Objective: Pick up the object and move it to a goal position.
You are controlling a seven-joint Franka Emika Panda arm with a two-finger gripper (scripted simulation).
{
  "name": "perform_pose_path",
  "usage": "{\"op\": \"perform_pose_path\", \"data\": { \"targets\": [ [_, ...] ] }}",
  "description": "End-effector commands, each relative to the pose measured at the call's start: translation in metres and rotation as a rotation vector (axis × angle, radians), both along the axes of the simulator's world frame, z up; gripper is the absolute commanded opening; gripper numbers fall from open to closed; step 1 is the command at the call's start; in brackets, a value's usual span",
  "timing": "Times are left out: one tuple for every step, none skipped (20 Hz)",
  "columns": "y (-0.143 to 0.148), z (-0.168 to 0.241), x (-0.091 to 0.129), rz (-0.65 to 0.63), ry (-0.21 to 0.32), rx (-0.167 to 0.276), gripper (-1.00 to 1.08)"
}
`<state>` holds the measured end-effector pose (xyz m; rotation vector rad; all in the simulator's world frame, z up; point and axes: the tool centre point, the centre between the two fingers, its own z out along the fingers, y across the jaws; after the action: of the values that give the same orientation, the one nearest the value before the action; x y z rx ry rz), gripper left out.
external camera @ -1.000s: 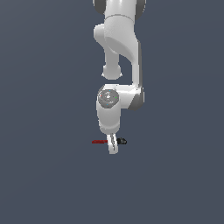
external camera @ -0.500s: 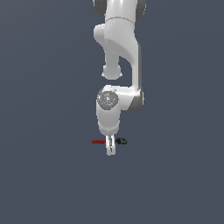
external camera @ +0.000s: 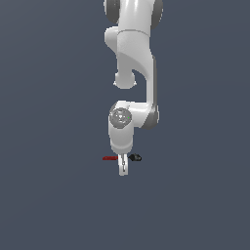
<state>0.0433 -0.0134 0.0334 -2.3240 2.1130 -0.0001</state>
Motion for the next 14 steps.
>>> {"op": "perform_pose_path", "data": {
  "targets": [
    [-0.0002,-0.0131,-0.0007,-0.002,0.001,0.0,1.0],
    [0.0001,-0.0167,-0.0007,-0.002,0.001,0.0,1.0],
    [-0.0001,-0.0194,-0.0006,-0.002,0.001,0.0,1.0],
    [0.0,-0.0214,-0.0003,-0.002,0.001,0.0,1.0],
    [-0.0001,-0.0225,0.0,-0.002,0.001,0.0,1.0],
    [-0.0001,-0.0229,0.0004,-0.002,0.001,0.0,1.0],
    [-0.0001,-0.023,0.0006,-0.002,0.001,0.0,1.0],
    [-0.0001,-0.023,0.0006,-0.002,0.001,0.0,-1.0],
    [-0.0001,-0.023,0.0006,-0.002,0.001,0.0,-1.0],
    [-0.0001,-0.023,0.0006,-0.002,0.001,0.0,-1.0],
    [-0.0001,-0.023,0.0006,-0.002,0.001,0.0,-1.0],
    [-0.0001,-0.023,0.0006,-0.002,0.001,0.0,-1.0],
    [-0.0001,-0.023,0.0006,-0.002,0.001,0.0,-1.0],
    [-0.0001,-0.023,0.0006,-0.002,0.001,0.0,-1.0]
  ]
}}
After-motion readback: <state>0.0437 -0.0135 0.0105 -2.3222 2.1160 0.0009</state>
